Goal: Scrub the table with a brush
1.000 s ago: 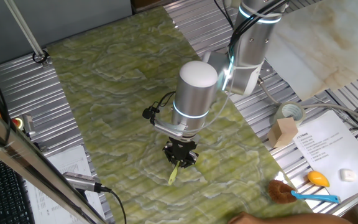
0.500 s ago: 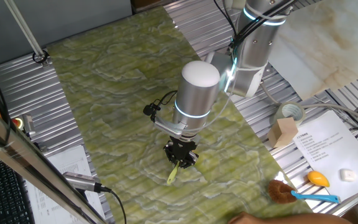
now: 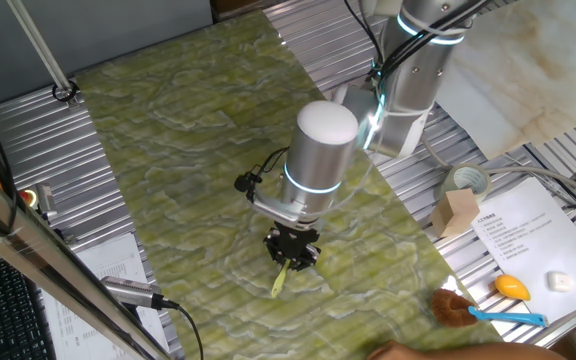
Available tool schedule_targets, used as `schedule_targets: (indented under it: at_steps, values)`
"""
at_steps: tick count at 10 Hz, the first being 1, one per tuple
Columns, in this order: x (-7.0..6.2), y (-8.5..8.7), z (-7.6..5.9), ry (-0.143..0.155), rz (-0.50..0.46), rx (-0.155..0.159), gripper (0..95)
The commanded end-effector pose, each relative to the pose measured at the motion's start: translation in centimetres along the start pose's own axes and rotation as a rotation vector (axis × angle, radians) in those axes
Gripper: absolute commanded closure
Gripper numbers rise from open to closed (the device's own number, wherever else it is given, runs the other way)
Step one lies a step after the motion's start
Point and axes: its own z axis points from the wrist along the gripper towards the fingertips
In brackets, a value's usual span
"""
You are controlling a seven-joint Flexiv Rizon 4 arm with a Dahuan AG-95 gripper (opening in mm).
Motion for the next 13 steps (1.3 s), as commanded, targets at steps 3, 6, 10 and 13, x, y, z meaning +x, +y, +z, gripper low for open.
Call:
schedule_targets:
  at_steps: [3,6,10,13]
  values:
    - [0.11,-0.21,-0.20,0.021,-0.188,0.092,95.0]
    - [0.11,-0.21,-0.20,0.017,-0.201,0.101,95.0]
    - [0.11,-0.21,-0.20,0.016,-0.191,0.101,95.0]
    - [0.12,-0.21,-0.19,0.016,-0.167,0.098,95.0]
